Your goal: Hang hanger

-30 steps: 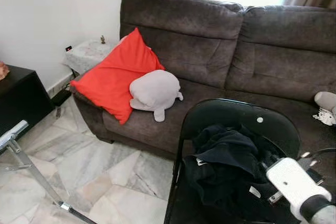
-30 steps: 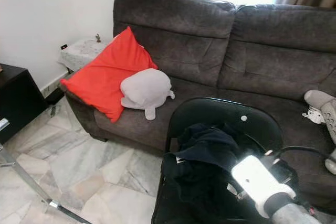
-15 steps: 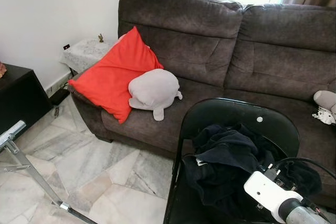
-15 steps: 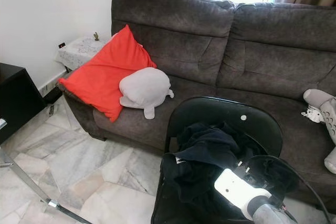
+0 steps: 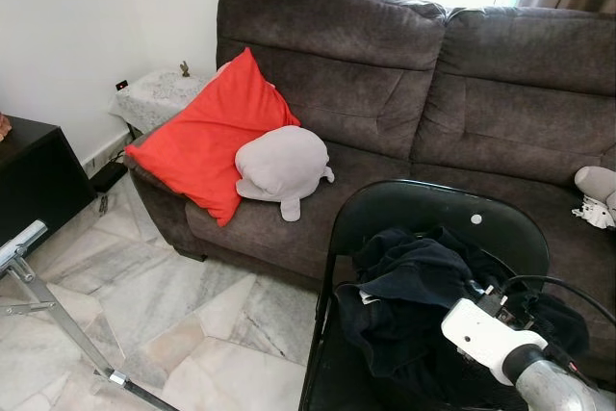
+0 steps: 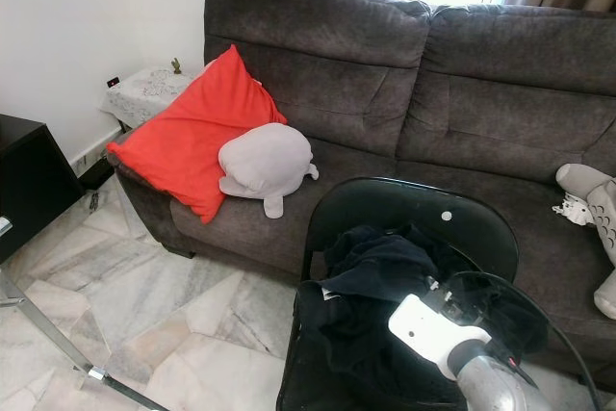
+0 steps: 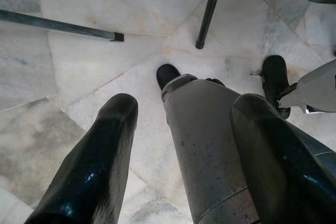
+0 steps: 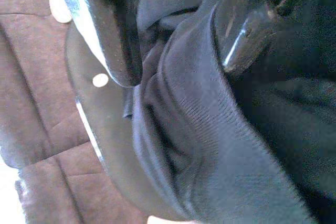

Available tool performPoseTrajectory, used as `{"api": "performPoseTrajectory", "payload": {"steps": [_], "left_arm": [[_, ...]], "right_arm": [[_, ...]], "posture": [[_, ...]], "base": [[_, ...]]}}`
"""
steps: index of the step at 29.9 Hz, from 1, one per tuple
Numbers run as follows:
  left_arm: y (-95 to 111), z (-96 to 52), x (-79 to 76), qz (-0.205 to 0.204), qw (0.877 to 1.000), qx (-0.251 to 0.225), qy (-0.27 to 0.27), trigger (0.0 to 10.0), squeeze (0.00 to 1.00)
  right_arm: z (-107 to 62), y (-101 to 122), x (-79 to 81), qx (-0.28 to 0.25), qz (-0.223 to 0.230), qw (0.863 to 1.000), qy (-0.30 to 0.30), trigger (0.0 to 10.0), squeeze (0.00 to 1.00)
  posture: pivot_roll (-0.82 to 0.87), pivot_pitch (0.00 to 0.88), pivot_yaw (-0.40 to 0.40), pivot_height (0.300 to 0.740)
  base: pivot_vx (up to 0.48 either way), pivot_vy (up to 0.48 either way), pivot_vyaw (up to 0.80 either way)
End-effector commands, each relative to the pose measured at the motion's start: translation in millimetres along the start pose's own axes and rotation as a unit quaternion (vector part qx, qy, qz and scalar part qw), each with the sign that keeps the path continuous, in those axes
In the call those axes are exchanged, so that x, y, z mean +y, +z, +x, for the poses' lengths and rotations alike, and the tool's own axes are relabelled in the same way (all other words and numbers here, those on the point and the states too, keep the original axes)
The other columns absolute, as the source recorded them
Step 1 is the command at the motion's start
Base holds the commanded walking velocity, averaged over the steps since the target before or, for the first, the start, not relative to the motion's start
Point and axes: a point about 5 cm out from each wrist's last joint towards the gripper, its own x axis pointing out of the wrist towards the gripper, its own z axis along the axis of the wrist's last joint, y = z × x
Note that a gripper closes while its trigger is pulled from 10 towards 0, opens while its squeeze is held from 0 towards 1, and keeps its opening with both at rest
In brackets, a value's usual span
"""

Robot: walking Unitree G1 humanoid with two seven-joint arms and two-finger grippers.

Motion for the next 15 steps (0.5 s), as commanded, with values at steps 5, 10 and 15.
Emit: {"api": "performPoseTrajectory", "payload": {"steps": [5,10,15], "left_arm": [[-9,-1.5,-0.4,0.002,1.0,0.018,0.0,10.0,0.0],[-9,-1.5,-0.3,0.003,1.0,0.018,-0.001,10.0,0.0],[-8,-1.4,-0.6,0.002,1.0,0.018,-0.002,10.0,0.0]], "right_arm": [[2.2,4,-6.5,-0.02,-0.01,0.999,-0.029,10.0,0.0],[5.1,5,-4.3,-0.025,-0.013,0.999,-0.022,10.0,0.0],[9.2,-1,5.1,-0.017,-0.034,0.999,0.005,10.0,0.0]], "posture": [[-0.13,0.032,0.019,0.74],[-0.13,0.034,0.019,0.74],[-0.12,0.035,0.018,0.74]], "base": [[0.0,0.0,0.0],[0.0,0.0,0.0],[0.0,0.0,0.0]]}}
